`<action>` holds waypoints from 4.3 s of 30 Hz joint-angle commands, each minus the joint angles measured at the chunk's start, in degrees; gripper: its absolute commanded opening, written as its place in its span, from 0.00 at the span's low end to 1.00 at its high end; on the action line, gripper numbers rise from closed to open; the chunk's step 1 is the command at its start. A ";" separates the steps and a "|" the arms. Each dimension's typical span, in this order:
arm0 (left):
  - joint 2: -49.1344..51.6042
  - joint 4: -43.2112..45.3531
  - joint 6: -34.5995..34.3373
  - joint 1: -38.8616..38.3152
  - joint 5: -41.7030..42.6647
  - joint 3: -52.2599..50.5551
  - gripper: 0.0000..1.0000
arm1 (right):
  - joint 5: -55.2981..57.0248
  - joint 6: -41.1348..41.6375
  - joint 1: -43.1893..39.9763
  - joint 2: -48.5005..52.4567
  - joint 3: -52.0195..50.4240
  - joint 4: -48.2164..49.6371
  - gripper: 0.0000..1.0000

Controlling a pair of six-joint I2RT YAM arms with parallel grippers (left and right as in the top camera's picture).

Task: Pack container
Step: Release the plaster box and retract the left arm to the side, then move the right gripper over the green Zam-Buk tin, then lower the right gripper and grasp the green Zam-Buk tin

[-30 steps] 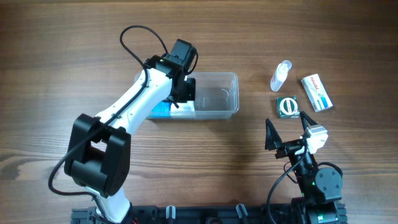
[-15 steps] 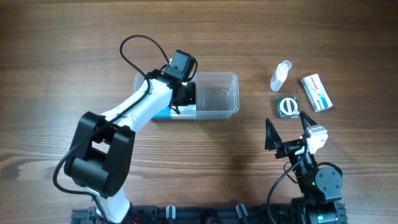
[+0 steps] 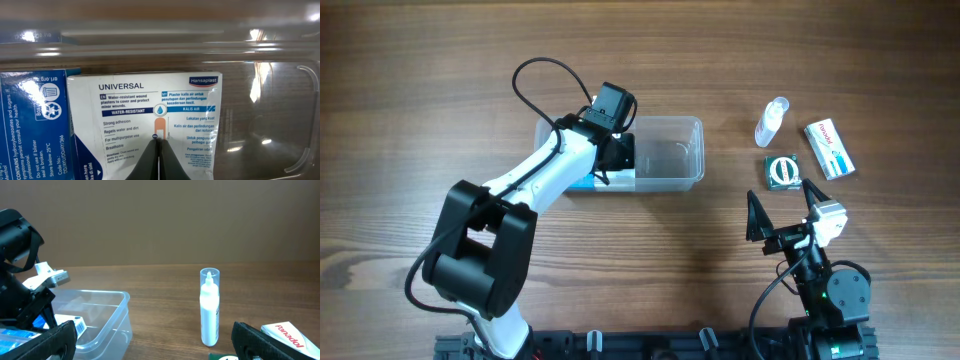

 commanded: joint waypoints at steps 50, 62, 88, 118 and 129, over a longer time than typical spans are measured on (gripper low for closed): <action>-29.11 -11.74 5.77 41.55 -26.53 10.36 1.00 | -1.31 -0.33 -0.37 -0.20 -0.09 0.24 1.00; -29.11 -11.74 5.77 41.55 -26.53 10.36 1.00 | 6.93 6.01 -0.39 21.16 31.01 -22.49 1.00; -29.11 -11.74 5.77 41.55 -26.53 10.36 1.00 | 6.12 -9.53 -0.61 80.04 64.11 -53.62 1.00; -29.11 -11.74 5.77 41.55 -26.53 10.36 1.00 | 9.05 -10.25 -6.82 80.37 46.69 -36.13 0.83; -29.11 -11.74 5.77 41.55 -26.53 10.36 1.00 | 9.75 -10.05 -6.82 80.39 33.86 -14.75 0.88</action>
